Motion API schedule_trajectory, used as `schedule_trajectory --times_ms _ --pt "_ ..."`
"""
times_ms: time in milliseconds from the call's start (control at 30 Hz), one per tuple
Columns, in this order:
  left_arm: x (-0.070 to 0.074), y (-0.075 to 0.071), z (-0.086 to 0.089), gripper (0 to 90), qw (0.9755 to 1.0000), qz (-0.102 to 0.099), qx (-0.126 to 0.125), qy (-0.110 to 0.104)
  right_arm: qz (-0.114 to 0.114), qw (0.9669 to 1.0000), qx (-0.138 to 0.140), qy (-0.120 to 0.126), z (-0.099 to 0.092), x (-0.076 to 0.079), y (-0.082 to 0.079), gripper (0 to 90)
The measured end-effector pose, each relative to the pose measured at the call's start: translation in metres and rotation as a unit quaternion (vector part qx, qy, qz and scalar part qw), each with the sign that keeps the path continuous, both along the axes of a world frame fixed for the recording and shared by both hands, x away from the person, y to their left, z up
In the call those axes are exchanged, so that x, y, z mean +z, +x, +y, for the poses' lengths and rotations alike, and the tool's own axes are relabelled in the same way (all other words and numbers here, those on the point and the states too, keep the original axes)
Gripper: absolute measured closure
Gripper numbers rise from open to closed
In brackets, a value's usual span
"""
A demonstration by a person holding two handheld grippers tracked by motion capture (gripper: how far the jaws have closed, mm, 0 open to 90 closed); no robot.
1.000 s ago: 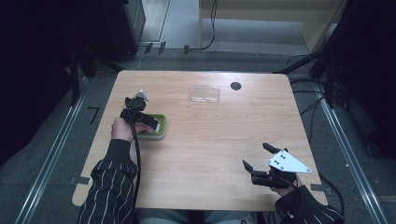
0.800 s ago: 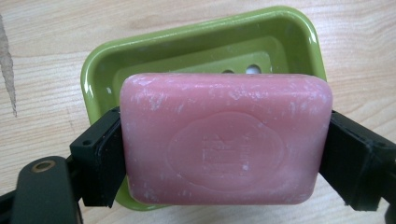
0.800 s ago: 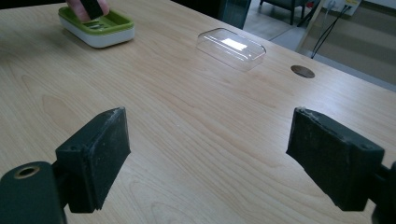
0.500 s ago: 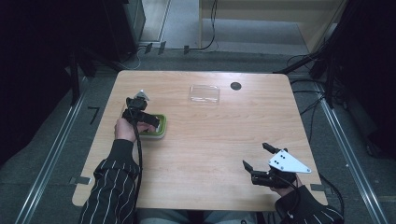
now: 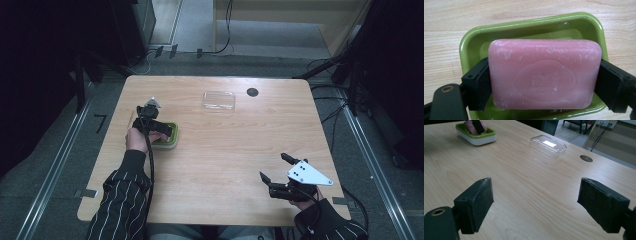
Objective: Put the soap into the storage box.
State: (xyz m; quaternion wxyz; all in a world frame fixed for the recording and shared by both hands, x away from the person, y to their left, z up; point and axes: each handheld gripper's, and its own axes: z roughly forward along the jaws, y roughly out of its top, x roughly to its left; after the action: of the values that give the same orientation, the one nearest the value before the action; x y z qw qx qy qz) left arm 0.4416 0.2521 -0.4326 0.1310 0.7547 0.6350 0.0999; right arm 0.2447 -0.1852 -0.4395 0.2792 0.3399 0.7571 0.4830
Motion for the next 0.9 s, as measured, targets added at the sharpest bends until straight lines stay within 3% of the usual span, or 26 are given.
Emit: schedule_trajectory --times_ms 900 --pt "-0.0097 0.0022 -0.0021 13.7 0.9999 0.0 0.0 0.012 0.0 1.0 0.001 0.001 0.0003 0.0001 0.0003 13.6"
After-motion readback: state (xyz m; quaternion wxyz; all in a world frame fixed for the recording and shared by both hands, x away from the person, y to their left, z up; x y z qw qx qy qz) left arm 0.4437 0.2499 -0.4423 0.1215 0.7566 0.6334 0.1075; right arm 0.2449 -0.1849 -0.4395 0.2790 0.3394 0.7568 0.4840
